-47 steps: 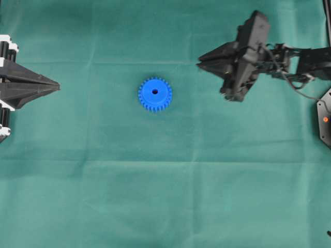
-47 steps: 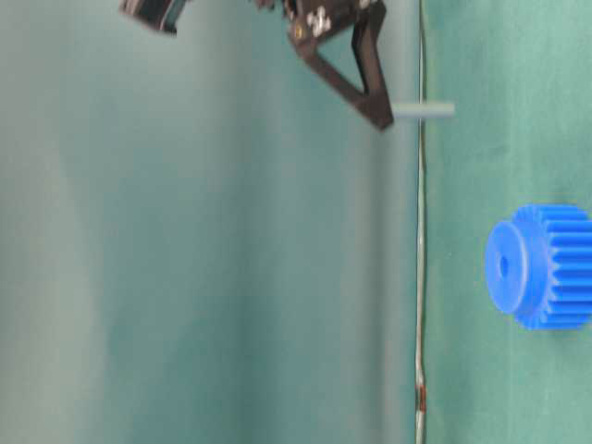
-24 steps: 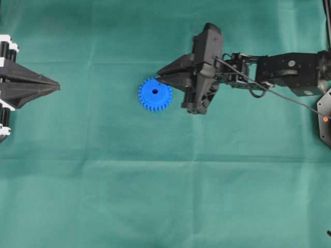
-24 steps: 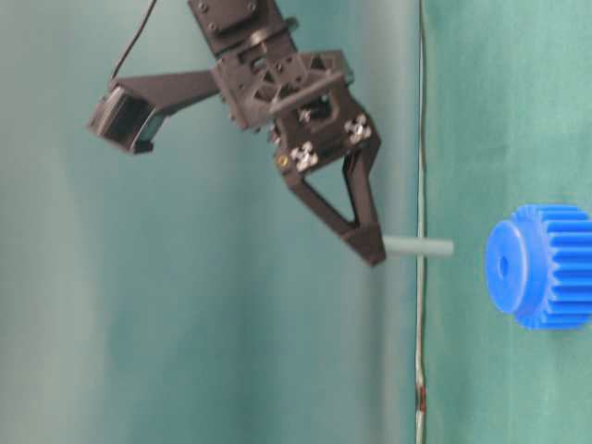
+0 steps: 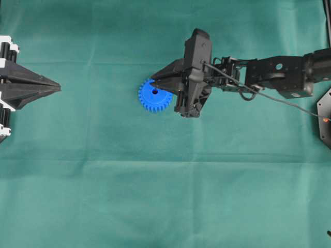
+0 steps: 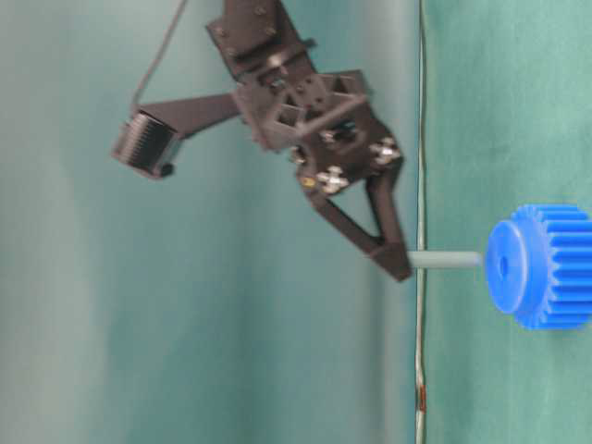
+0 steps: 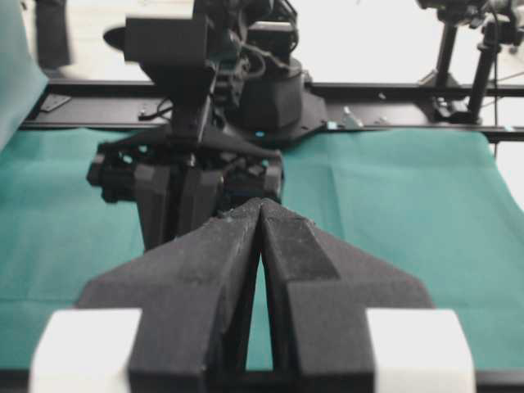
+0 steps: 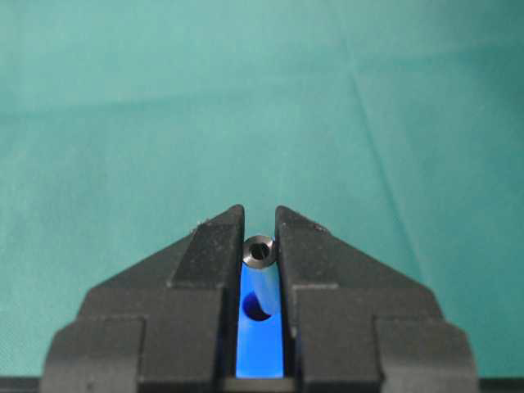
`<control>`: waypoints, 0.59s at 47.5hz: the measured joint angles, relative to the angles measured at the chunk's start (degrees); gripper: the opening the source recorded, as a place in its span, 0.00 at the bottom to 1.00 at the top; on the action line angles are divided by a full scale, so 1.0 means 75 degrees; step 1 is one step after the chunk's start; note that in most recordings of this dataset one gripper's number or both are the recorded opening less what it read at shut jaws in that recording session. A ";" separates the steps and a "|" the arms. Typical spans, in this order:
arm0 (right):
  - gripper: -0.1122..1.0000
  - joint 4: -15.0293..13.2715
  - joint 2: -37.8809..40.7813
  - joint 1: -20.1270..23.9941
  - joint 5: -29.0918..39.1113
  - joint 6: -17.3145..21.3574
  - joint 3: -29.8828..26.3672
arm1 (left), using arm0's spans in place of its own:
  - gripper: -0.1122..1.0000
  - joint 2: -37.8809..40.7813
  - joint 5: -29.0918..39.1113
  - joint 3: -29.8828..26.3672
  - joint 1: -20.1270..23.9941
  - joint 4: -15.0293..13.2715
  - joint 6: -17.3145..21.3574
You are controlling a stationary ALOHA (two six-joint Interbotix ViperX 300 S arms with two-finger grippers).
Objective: Insert the shaft placed at a random location into the center hole of the medium gear at another random location.
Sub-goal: 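Carry the held shaft left over the blue gear's center hole, then lower the shaft into the gear's center hole with the right gripper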
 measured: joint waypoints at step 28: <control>0.22 0.0187 0.0387 0.0059 -0.0117 0.0000 -0.0070 | 0.10 0.0000 0.0000 0.0012 0.0000 0.0012 0.0000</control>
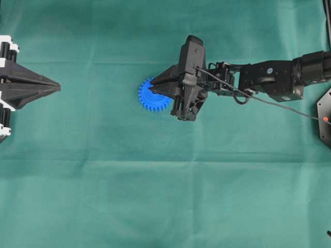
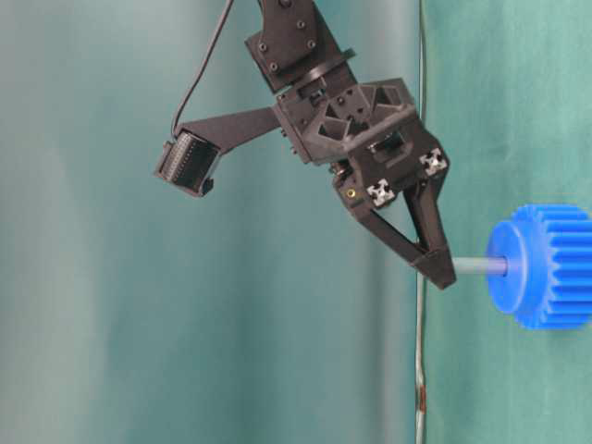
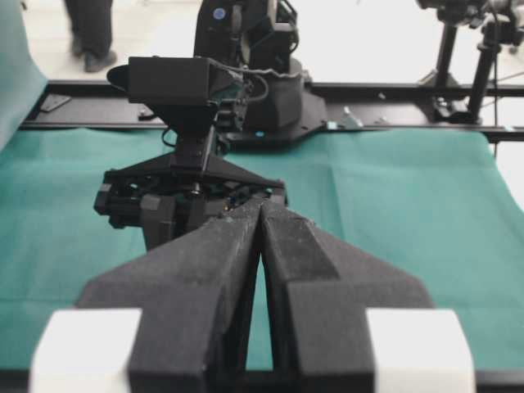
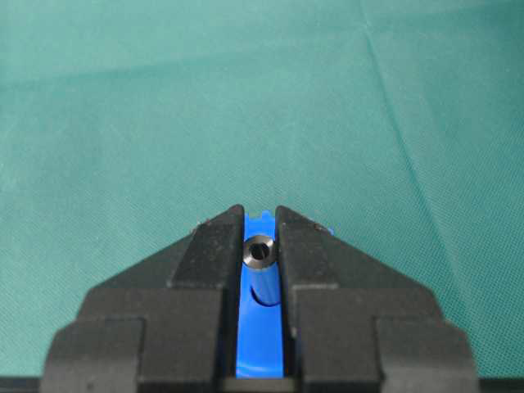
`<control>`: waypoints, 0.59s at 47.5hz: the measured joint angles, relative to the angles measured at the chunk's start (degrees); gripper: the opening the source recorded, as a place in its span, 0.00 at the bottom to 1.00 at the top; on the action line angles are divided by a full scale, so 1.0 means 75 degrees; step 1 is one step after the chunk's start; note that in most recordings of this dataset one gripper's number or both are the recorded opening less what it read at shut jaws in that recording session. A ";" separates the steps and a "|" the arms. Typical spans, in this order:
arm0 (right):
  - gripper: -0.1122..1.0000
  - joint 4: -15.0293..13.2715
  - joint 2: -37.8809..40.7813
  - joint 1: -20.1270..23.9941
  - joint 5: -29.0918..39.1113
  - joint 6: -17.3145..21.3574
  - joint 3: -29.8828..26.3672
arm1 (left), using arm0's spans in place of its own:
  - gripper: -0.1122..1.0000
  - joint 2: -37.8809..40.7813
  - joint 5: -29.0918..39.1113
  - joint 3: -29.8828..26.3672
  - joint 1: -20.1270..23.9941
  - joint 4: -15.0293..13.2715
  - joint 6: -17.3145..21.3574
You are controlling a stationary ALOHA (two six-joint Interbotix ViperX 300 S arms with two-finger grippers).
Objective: Insert the shaft placed at a random location into the center hole of the medium gear at another random location.
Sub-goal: 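Lower the shaft into the gear's center hole with the right gripper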
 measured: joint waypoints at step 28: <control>0.22 0.0012 0.0656 0.0000 -0.0187 0.0012 -0.0129 | 0.10 -0.0012 0.0000 -0.0012 0.0000 0.0000 0.0000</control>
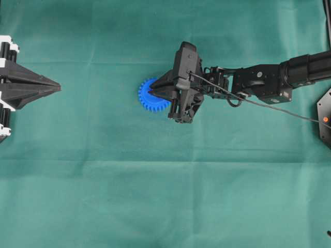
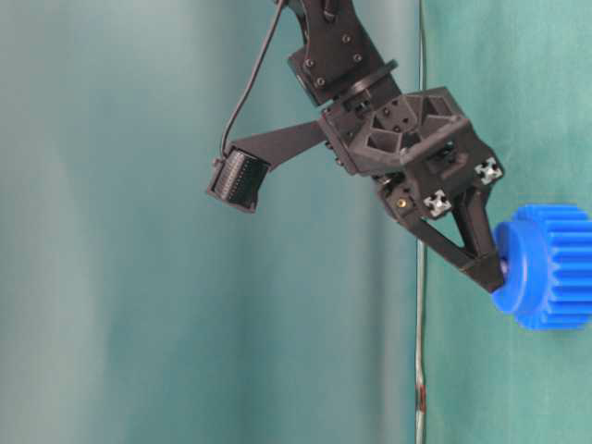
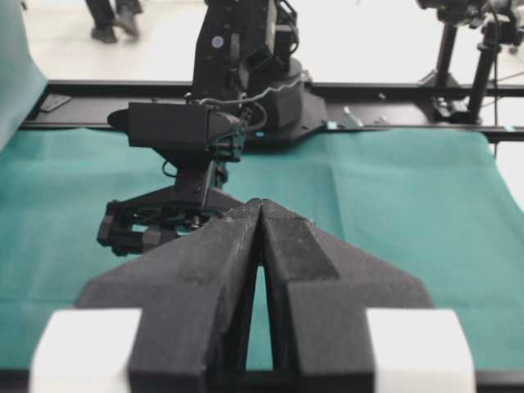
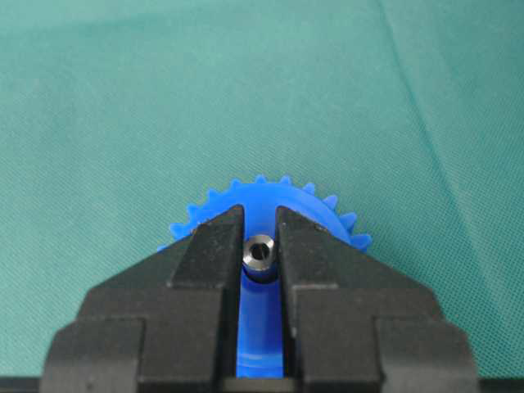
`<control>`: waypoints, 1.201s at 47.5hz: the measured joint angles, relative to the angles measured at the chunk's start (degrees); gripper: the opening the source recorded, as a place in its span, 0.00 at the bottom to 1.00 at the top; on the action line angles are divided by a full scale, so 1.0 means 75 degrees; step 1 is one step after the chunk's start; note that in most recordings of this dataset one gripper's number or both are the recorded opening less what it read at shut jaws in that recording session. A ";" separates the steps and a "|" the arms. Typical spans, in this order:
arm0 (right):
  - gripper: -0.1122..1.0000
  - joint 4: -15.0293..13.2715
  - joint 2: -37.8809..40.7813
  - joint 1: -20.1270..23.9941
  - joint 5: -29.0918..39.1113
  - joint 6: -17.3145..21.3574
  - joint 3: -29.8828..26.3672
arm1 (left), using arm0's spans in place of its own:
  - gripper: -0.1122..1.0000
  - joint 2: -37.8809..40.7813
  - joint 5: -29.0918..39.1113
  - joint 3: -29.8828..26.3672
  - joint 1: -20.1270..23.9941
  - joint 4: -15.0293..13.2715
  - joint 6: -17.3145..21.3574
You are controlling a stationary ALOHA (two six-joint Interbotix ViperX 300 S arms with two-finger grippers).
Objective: Insert the shaft placed at a random location into the center hole of the medium gear at another random location.
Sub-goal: 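Lower the shaft into the gear's center hole with the right gripper, then open the right gripper and lift it off the inserted shaft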
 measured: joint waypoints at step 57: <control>0.85 0.0094 0.0047 0.0070 0.0000 0.0000 -0.0023 | 0.10 0.0000 0.0000 0.0000 0.0000 -0.0012 0.0000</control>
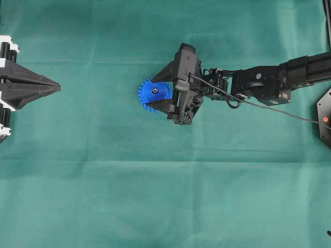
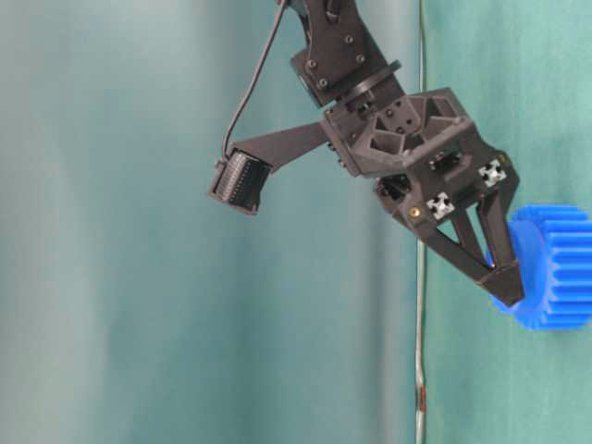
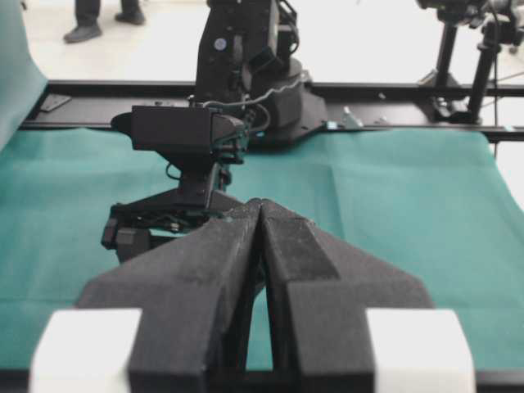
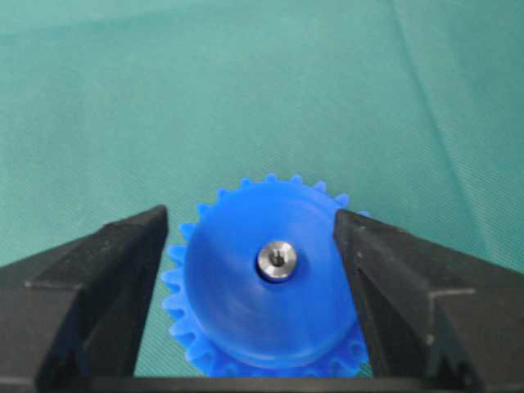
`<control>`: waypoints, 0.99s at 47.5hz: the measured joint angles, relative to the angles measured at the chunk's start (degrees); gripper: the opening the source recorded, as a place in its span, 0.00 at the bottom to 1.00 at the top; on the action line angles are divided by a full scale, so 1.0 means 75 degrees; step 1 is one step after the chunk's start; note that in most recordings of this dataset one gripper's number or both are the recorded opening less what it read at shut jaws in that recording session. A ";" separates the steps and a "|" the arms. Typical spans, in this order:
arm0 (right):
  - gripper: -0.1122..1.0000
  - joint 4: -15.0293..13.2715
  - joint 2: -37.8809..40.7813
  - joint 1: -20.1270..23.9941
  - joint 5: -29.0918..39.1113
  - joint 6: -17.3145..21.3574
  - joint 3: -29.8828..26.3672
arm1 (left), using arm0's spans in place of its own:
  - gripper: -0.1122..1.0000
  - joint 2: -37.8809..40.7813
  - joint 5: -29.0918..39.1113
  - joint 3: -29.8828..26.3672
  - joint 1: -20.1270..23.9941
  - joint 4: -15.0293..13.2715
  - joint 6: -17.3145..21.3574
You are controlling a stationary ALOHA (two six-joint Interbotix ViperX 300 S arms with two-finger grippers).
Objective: Insert the shaft placed at a random location into the center hole of the medium gear at another random location.
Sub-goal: 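Open the right gripper and lift it off the inserted shaft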
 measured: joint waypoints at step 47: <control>0.83 -0.0070 -0.3188 0.0012 0.0891 -0.0012 0.1031 | 0.10 -0.0012 0.0012 0.0000 0.0000 0.0012 0.0000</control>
